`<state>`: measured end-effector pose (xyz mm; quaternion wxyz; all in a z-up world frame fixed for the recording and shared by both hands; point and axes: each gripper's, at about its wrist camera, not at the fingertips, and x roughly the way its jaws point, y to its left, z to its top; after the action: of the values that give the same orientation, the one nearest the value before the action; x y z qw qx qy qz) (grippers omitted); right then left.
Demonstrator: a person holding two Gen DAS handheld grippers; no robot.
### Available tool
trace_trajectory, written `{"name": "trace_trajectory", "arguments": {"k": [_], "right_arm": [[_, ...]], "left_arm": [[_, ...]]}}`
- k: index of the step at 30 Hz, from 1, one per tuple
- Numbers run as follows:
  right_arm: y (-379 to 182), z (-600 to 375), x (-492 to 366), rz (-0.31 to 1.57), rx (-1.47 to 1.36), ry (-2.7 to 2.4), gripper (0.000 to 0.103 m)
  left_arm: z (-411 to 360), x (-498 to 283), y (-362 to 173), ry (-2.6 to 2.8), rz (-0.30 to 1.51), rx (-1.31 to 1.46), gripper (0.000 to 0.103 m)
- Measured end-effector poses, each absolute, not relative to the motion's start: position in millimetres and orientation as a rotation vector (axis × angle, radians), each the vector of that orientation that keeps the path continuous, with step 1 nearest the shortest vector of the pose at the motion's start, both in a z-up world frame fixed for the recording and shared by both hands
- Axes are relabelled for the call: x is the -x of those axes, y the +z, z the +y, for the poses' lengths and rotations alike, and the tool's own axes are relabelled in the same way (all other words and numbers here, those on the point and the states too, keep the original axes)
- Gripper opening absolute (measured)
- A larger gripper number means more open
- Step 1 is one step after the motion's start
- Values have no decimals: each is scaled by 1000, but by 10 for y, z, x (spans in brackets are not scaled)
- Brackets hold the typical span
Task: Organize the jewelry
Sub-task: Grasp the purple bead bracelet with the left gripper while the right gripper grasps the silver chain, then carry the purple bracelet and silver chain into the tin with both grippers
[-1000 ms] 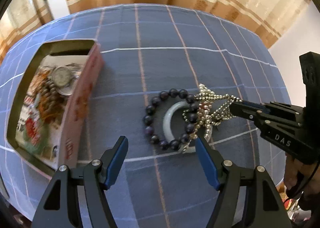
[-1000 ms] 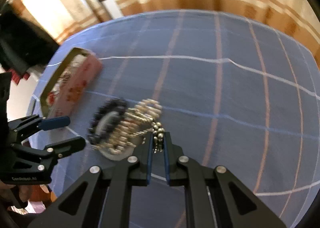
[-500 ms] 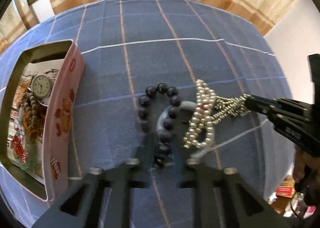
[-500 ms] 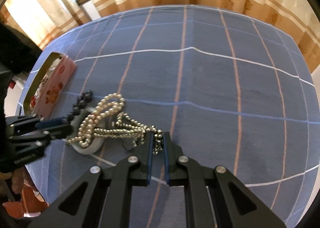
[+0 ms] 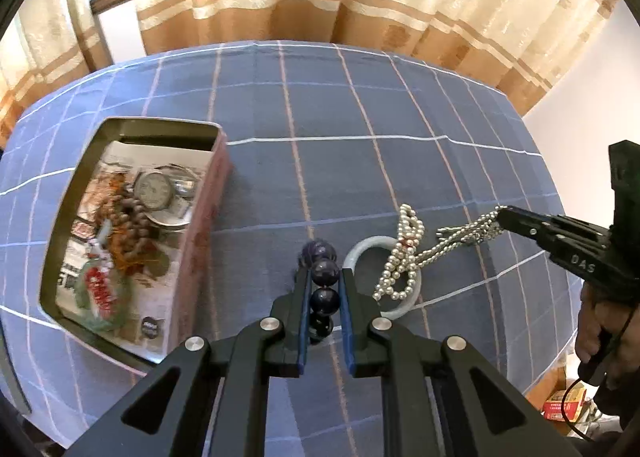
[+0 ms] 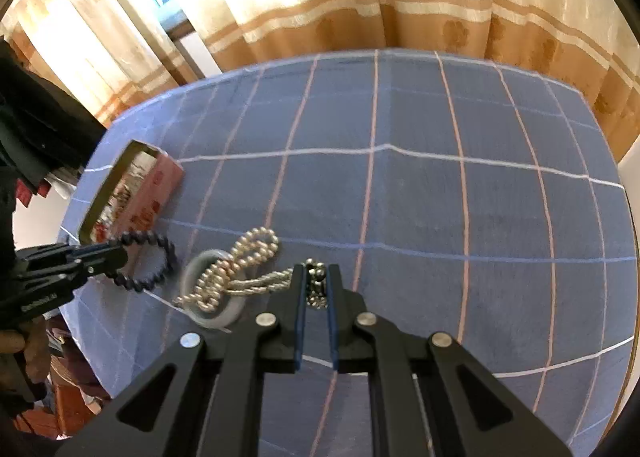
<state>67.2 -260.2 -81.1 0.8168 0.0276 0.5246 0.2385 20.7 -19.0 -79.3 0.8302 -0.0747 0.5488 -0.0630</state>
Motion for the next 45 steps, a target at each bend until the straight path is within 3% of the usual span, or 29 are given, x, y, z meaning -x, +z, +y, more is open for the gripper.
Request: {"name": "trace_trajectory", "arguments": {"k": [17, 45], "right_arm": [[-128, -2163, -598, 983, -53, 602, 12], [132, -703, -468, 935, 11, 873, 12]], "left_arm": [[59, -78, -298, -92, 1088, 144, 13], [999, 71, -125, 25, 1052, 192, 13]]}}
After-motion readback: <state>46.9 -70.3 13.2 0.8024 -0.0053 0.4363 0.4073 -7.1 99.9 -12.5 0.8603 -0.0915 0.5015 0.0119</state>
